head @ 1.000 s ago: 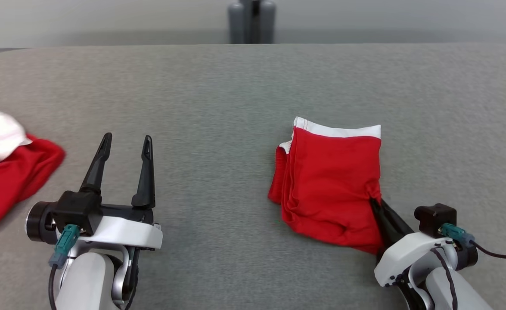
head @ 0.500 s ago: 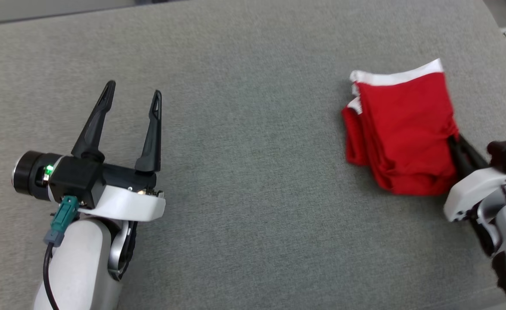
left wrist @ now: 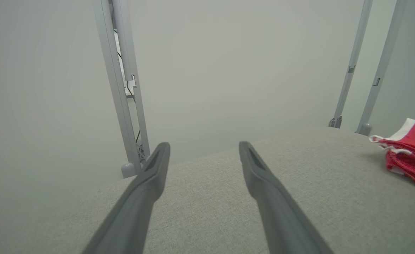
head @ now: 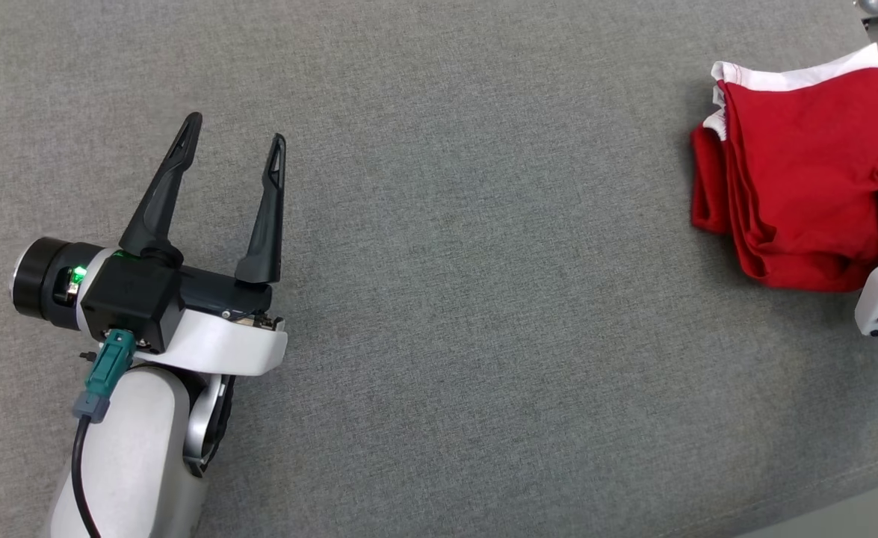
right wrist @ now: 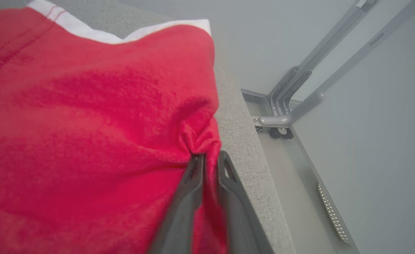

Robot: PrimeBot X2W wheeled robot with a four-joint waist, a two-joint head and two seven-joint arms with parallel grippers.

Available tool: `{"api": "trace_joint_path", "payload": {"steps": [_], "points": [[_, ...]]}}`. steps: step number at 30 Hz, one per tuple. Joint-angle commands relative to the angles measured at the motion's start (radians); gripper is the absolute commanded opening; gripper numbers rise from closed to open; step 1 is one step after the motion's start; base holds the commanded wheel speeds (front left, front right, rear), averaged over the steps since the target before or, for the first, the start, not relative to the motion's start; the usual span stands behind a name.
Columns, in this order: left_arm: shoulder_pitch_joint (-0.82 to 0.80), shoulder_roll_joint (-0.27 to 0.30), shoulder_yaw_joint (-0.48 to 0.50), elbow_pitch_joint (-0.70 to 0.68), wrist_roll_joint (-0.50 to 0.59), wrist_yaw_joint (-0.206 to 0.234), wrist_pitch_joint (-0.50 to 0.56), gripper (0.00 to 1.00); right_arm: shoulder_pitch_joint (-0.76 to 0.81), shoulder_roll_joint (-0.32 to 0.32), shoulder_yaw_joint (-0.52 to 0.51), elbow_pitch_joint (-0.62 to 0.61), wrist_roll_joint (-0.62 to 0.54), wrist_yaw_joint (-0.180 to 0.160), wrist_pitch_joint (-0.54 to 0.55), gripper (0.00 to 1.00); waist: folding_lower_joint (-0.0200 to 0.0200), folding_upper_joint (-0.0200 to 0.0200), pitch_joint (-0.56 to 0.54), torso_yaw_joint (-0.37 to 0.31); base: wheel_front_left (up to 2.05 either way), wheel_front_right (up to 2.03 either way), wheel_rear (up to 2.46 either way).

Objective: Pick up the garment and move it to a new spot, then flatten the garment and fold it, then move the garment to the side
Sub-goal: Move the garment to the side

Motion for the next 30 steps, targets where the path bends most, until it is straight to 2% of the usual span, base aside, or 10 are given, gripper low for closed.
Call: {"api": "trace_joint_path", "payload": {"steps": [1,4,8,13,20,24,30], "points": [[-0.005,0.009,0.002,-0.005,0.004,0.005,0.004,1.0,-0.012,0.006,-0.024,-0.008,-0.012,0.0,-0.008,1.0,0.0,0.0,-0.003,-0.001,0.0,0.0,0.0],[-0.003,0.01,0.0,-0.001,0.0,0.006,0.0,1.0,0.0,0.013,-0.051,-0.03,-0.021,0.0,-0.007,1.0,0.0,0.0,-0.009,0.002,0.0,0.0,0.0],[0.019,0.002,0.014,0.012,-0.019,0.023,-0.015,1.0,0.067,0.039,-0.147,-0.135,-0.025,0.0,-0.006,1.0,0.0,0.0,-0.044,0.014,0.0,0.0,0.0],[0.04,-0.009,0.031,0.031,-0.041,0.04,-0.031,1.0,0.167,0.105,-0.218,-0.342,-0.038,0.0,-0.006,1.0,0.0,0.0,-0.091,0.042,0.0,0.0,0.0],[0.068,-0.018,0.051,0.082,-0.065,0.056,-0.05,1.0,0.295,0.228,-0.2,-0.605,-0.042,0.0,-0.006,1.0,0.0,0.0,-0.156,0.116,0.0,0.0,0.0],[0.086,-0.03,0.061,0.122,-0.087,0.064,-0.059,1.0,0.352,0.274,-0.157,-0.686,-0.043,0.0,0.006,1.0,0.0,0.0,-0.2,0.171,0.0,0.0,0.0],[0.133,-0.047,0.071,0.172,-0.105,0.077,-0.068,1.0,0.436,0.311,-0.11,-0.743,-0.016,0.0,0.045,1.0,0.0,0.0,-0.276,0.247,0.0,0.0,0.0]]}}
